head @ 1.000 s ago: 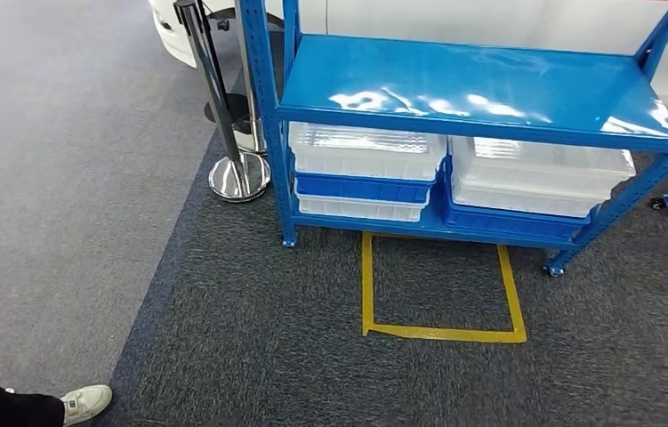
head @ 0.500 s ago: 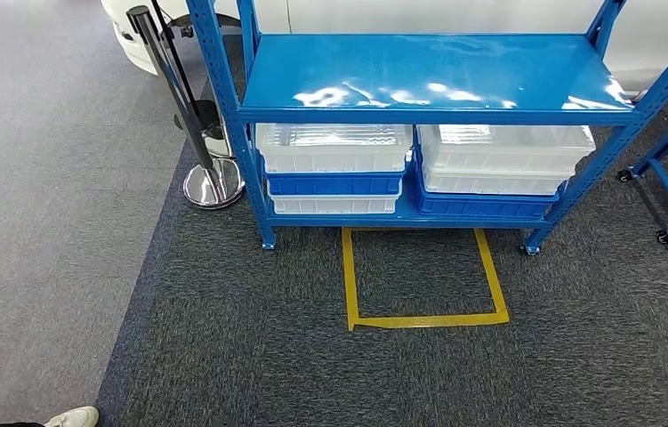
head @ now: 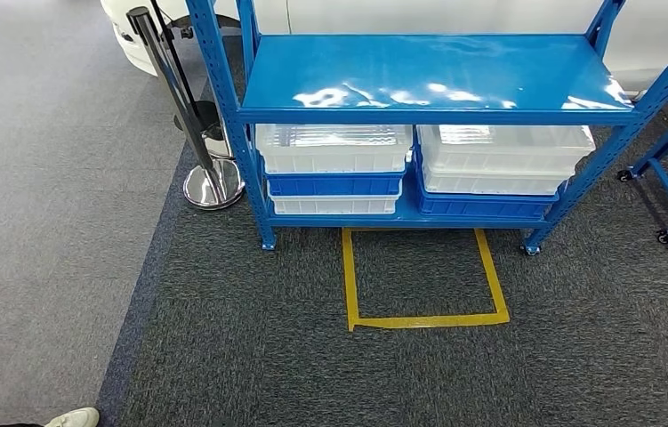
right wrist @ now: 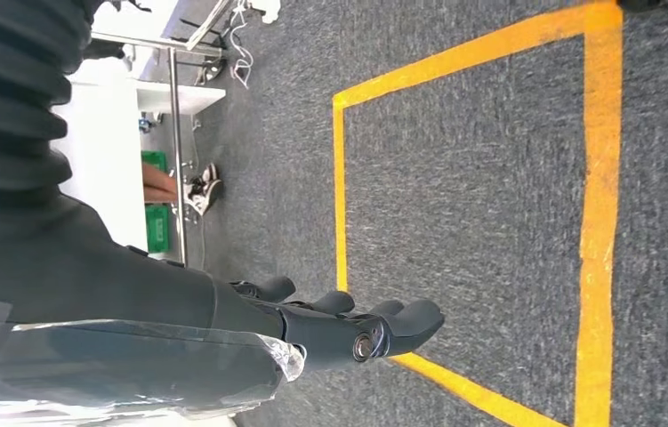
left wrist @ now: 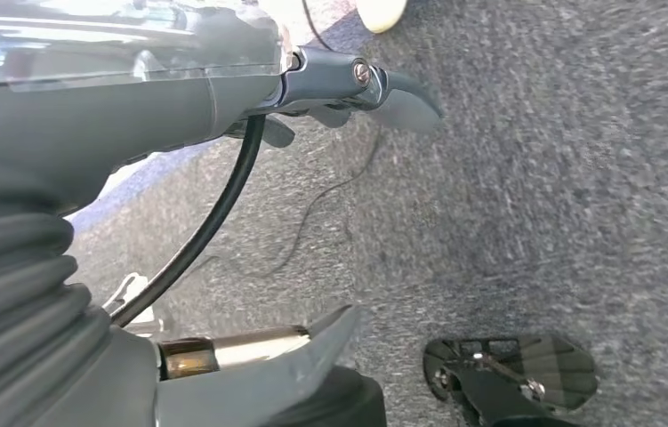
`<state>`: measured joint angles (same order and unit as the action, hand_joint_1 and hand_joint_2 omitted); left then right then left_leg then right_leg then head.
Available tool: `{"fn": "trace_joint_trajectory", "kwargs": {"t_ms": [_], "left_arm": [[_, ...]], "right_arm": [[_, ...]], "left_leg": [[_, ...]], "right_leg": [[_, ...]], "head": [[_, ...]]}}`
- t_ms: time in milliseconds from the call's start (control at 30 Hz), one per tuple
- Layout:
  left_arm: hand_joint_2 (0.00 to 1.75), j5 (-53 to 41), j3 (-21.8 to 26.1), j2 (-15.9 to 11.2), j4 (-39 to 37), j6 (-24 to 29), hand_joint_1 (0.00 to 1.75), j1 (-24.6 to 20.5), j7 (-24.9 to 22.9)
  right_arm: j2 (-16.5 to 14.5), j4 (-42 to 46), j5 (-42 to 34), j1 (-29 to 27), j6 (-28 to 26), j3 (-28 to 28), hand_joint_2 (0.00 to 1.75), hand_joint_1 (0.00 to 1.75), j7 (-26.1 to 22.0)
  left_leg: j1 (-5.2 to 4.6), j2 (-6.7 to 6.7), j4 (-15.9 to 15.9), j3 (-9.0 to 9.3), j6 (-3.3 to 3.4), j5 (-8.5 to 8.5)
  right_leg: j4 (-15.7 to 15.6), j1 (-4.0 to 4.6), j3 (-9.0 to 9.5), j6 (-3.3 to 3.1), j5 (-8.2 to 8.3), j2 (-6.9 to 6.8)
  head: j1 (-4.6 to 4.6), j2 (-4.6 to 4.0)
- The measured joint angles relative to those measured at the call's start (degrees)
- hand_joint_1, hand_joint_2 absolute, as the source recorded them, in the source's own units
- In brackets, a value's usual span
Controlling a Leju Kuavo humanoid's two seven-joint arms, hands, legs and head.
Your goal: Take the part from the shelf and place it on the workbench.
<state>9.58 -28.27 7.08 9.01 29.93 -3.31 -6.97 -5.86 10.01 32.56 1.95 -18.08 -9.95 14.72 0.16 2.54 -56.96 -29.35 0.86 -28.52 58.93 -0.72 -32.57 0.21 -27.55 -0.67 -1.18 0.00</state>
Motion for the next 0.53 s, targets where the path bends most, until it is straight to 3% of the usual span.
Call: {"fn": "trace_joint_trajectory", "kwargs": {"t_ms": [267, 533], "left_arm": [[1.75, 0.3, 0.7, -0.1, 0.0, -0.2, 0.0, 0.1, -2.0], [1.75, -2.1, 6.6, -1.3, 1.8, -6.8, 0.0, 2.7, -0.4]], "right_arm": [[0.0, 0.1, -0.3, -0.1, 0.7, 0.0, 1.75, 0.0, -0.9], [0.8, 2.0, -7.5, -2.2, 4.4, 1.1, 1.75, 0.0, -3.9]], "left_leg": [[-0.06, 0.0, -0.1, -0.02, -0.02, -0.05], [-0.11, 0.0, -0.2, -0.03, -0.02, -0.1]], "right_leg": [[0.0, -0.09, 0.04, 0.06, 0.04, 0.0], [0.0, -0.09, 0.05, 0.07, 0.03, 0.0]], "head": [[0.0, 0.0], [0.0, 0.0]]}}
